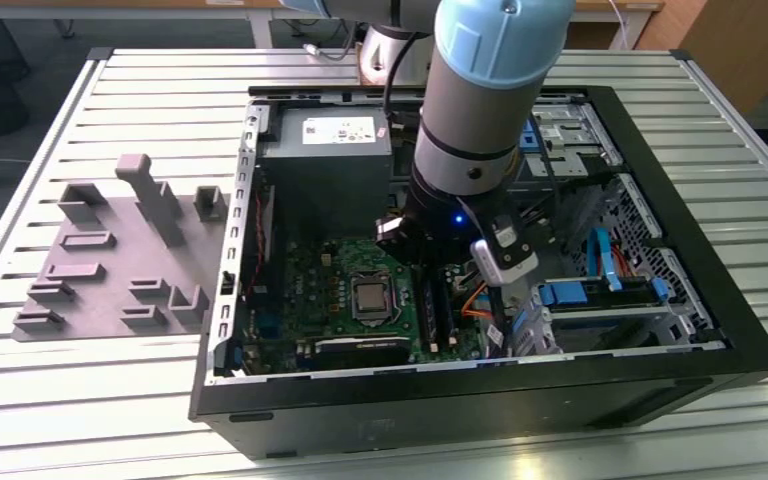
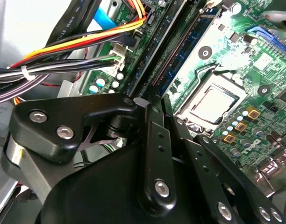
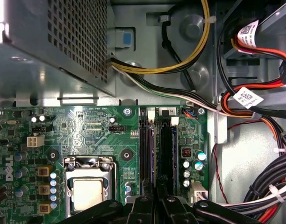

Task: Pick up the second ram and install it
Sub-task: 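Insert the second ram into the second slot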

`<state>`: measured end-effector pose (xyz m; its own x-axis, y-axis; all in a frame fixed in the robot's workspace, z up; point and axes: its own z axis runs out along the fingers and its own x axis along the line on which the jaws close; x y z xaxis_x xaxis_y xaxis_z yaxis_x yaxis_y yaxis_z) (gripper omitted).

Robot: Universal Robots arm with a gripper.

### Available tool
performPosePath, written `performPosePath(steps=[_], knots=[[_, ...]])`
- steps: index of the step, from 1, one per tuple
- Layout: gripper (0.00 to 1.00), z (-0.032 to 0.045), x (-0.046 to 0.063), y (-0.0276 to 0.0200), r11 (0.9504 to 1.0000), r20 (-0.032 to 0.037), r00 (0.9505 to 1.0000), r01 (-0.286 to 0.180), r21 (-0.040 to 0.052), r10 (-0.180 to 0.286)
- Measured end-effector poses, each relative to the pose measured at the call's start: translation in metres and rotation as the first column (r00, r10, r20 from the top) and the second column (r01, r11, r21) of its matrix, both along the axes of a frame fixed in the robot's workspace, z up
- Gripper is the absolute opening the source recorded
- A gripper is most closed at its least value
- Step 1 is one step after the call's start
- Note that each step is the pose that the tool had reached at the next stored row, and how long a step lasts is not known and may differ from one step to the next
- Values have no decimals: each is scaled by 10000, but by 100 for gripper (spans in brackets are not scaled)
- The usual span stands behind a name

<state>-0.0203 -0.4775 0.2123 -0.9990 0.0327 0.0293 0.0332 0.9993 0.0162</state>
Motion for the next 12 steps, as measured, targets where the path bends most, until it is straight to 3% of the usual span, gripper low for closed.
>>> performPosePath(steps=[12], knots=[[14, -13, -10, 2, 10000, 3, 10000, 1, 35, -1]])
